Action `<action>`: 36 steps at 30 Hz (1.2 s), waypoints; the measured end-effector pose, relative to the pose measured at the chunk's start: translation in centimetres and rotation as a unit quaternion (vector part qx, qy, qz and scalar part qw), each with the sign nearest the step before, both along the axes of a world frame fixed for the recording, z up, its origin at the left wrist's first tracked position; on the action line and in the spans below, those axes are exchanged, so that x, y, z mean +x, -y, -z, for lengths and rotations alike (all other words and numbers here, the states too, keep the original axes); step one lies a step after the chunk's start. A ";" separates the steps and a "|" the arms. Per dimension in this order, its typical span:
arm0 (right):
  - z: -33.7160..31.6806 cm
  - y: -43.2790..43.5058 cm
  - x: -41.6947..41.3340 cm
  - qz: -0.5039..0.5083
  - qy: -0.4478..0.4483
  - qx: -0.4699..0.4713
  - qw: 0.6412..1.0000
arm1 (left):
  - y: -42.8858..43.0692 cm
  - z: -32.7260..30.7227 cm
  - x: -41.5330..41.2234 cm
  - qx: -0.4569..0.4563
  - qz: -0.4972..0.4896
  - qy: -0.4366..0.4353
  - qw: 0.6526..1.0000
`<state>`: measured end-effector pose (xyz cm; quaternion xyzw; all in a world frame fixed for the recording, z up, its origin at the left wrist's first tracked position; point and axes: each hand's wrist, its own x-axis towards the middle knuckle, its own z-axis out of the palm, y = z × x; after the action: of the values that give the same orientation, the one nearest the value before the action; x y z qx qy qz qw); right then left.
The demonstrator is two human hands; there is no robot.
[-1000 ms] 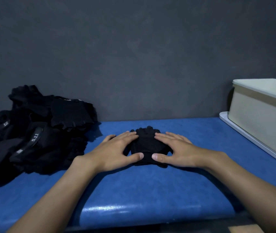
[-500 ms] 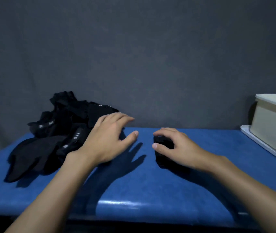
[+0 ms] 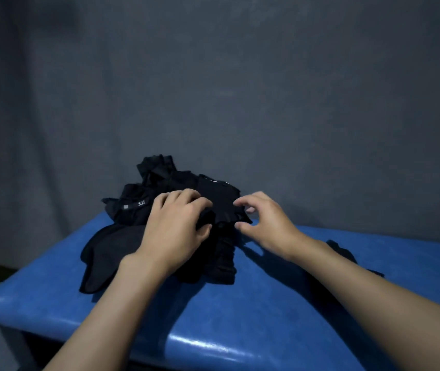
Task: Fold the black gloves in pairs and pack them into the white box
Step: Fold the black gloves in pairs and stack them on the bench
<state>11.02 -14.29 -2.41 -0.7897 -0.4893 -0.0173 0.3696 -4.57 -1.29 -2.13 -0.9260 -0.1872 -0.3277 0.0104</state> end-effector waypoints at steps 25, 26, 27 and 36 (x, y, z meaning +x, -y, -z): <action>-2.9 -0.9 1.1 -0.019 0.021 0.121 0.992 | -0.1 -0.1 1.4 -0.053 0.009 0.081 0.995; -3.2 -0.6 1.2 -0.023 0.021 0.126 0.991 | 0.0 -0.2 1.6 -0.056 0.018 0.097 0.994; -3.6 -0.4 1.2 -0.026 0.024 0.131 0.991 | 0.1 -0.3 1.8 -0.059 0.029 0.113 0.991; -5.9 2.1 0.4 -0.036 0.002 0.197 0.980 | 1.5 -2.2 2.9 -0.148 0.155 0.304 0.928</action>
<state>11.46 -16.35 3.51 -0.6833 -0.5051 -0.1014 0.5174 -1.69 -2.82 0.11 -0.7906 -0.0821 -0.5596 -0.2346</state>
